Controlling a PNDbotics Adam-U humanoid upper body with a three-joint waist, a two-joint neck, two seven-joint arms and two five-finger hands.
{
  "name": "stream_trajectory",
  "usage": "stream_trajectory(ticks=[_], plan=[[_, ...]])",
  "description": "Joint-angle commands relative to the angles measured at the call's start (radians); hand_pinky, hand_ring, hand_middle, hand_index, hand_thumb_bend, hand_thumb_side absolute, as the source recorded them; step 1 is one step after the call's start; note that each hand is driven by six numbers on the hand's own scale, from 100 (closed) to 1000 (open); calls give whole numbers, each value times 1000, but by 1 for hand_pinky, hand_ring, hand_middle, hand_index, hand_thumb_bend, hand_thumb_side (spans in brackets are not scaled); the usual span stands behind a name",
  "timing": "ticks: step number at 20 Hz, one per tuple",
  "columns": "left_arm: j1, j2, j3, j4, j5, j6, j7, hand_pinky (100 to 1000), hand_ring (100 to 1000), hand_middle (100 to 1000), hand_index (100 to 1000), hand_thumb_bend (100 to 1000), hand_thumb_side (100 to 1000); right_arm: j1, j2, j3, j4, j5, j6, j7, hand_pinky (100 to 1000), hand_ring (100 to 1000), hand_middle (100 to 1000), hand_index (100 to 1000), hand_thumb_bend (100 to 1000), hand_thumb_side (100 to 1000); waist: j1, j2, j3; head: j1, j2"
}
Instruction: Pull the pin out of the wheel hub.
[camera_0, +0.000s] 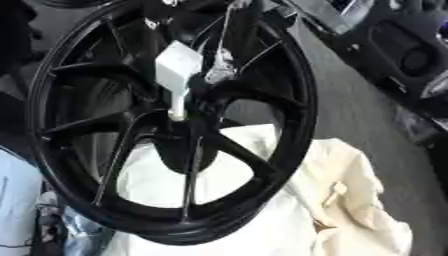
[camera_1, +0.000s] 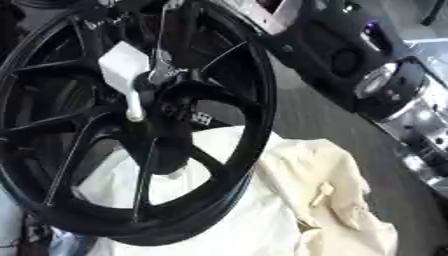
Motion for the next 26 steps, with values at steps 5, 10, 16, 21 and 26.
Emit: stream_trajectory(ticks=[5,10,16,21,26], plan=[[3,29,15,-10,-2,-3,2,751,779,750,721,236,861,-9,-130,-158,-96,-80,42,-1,814,588,389,519,302,100,3,-30,-13,16,-2],[14,33,23,-10,-3,-5,8,751,779,751,721,236,861,56,-258,-291,-157,-161,77,-58,814,585,386,520,290,100,3,-36,-30,36,-2],[21,37,32,-12,-5,-9,16,751,779,751,722,234,860,295,-508,-465,-294,-247,79,-239,812,587,401,533,283,100,3,-35,-54,57,-2],[24,41,39,-19,-8,-12,23,751,779,752,722,233,858,610,-659,-656,-373,-213,81,-425,814,602,452,582,278,100,12,-33,-69,66,-2],[31,38,46,-22,-10,-14,30,751,779,753,722,231,859,838,-642,-791,-352,-105,106,-573,821,620,496,639,298,100,22,-31,-77,69,-8]])
